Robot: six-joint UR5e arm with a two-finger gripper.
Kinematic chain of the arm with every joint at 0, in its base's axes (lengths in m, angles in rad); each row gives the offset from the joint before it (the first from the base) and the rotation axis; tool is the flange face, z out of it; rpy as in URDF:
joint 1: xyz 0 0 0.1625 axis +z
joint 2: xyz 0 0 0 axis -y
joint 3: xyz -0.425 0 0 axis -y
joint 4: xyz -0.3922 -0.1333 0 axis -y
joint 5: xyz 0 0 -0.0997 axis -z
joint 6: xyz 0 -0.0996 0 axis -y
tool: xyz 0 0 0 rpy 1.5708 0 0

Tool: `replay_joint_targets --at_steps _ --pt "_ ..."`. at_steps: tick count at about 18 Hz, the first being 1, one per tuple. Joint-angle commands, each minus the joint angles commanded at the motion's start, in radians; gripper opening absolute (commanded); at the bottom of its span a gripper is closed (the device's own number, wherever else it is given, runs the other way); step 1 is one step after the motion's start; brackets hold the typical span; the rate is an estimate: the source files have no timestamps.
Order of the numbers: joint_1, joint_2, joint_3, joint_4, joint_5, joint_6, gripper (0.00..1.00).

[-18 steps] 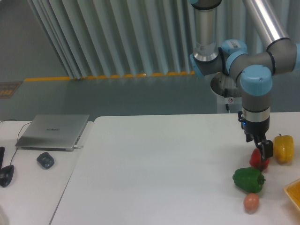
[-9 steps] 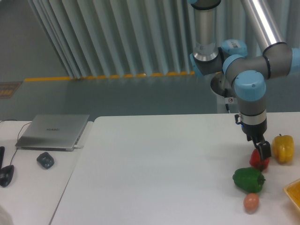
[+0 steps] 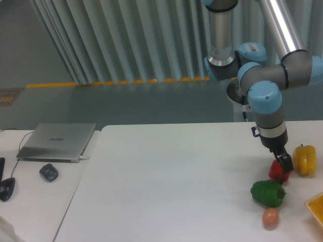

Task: Place the red peppers in a basket
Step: 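Lower the open gripper over the red bell pepper, then adjust the gripper position around the red pepper and close on it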

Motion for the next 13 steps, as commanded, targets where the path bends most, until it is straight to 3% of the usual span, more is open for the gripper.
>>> replay_joint_targets --at_steps 4,10,13 --pt "0.058 -0.002 0.011 0.008 -0.175 -0.297 1.00" --pt "0.061 -0.003 -0.020 0.014 -0.183 -0.460 1.00" --pt "0.055 -0.006 -0.028 0.014 -0.174 -0.464 1.00"
